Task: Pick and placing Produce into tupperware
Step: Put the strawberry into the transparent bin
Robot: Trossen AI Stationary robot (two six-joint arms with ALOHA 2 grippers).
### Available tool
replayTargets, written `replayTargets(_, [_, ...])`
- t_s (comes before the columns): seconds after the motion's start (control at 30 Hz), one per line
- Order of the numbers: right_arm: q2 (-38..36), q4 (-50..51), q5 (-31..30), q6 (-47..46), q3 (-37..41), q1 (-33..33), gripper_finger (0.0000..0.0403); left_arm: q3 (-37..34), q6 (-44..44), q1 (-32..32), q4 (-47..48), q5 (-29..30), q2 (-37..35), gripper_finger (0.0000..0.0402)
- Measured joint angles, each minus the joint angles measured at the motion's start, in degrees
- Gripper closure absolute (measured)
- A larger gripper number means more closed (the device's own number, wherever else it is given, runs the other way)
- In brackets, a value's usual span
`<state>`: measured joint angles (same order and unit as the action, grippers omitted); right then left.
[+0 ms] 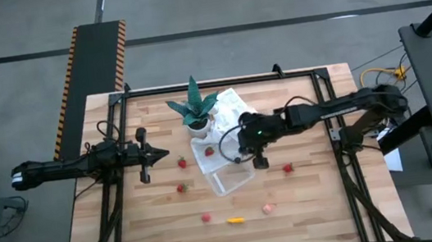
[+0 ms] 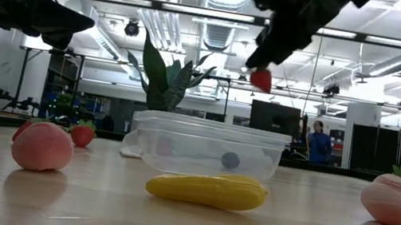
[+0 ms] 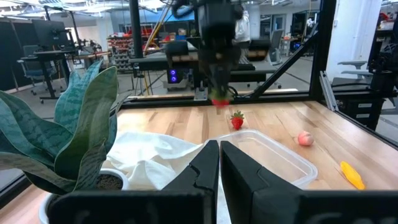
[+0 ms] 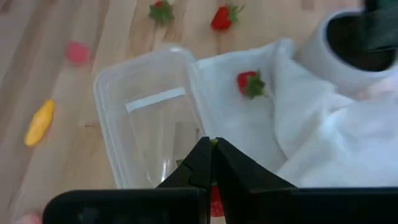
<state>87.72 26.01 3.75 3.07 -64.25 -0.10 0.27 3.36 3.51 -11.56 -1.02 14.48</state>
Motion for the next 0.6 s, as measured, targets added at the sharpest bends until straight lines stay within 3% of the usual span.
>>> replayTargets(0.27, [11.15,0.38,1.06,1.09,-4.37,1.65,0.0395,0.00,-0.02,0.02,-0.01,0.00,-0.02,0.0402])
replayTargets(0.6, [14.66,0.03,3.28,1.51,-6.25,1.75,0.0395,0.00,-0.02,0.01,0.01,0.00,-0.02,0.0402])
